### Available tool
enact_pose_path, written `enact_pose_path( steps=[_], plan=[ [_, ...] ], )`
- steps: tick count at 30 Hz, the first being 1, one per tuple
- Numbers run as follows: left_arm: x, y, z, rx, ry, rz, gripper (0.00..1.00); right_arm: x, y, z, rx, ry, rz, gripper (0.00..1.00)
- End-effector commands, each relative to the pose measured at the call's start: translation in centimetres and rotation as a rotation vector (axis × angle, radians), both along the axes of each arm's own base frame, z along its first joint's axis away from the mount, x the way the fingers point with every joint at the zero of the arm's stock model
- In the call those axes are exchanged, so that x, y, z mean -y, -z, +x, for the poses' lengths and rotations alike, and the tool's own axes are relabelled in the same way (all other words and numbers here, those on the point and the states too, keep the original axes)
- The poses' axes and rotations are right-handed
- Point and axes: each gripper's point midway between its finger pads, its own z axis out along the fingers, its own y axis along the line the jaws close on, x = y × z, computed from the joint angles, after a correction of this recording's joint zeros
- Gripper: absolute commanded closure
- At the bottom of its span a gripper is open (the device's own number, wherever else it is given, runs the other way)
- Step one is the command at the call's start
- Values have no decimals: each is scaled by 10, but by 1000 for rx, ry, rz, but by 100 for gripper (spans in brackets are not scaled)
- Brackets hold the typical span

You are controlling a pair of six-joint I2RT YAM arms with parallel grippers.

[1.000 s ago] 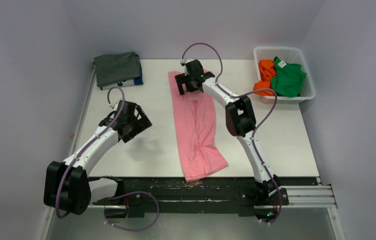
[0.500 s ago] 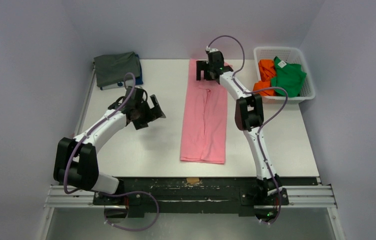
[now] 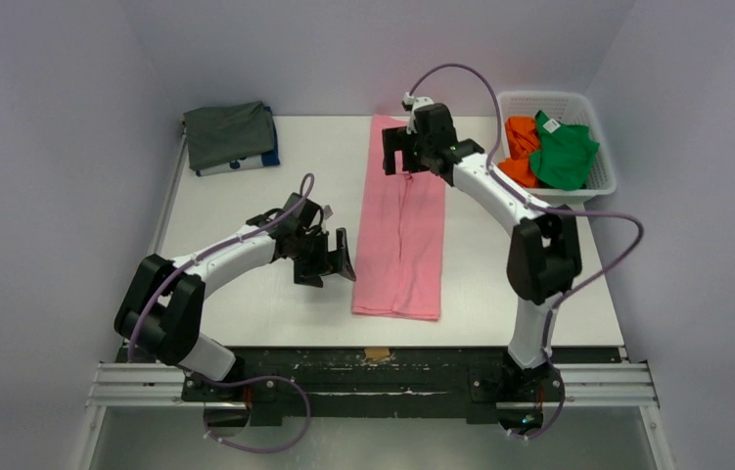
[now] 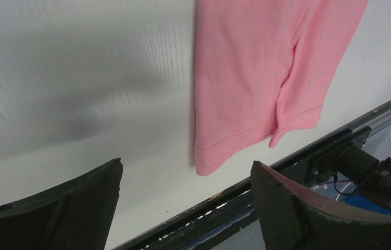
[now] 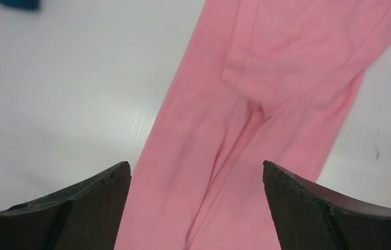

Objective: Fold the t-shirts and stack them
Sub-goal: Rotate the tshirt 90 degrees, then grab the bottom of the folded rectangular tshirt with both arms

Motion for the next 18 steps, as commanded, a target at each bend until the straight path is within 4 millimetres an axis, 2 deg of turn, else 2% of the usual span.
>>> enact_pose_path(
  steps=[1, 7, 10, 13, 14, 18],
  plan=[
    [19, 7, -26, -46, 82, -14, 12, 22, 24, -77, -90, 73, 24, 6],
    [27, 26, -43, -68, 132, 56, 16, 44, 61, -183, -260, 118, 73, 9],
    [31, 36, -49, -86, 147, 72, 26, 56, 79, -227, -338, 158, 87, 13],
    [38, 46, -56, -112, 178, 89, 33, 67, 95, -261, -402, 223, 131, 18],
    [39, 50, -57, -116, 179, 101, 35, 65, 98, -272, -429, 220, 161, 19],
    [40, 57, -56, -120, 173, 126, 48, 65, 107, -301, -479, 221, 224, 24]
  ],
)
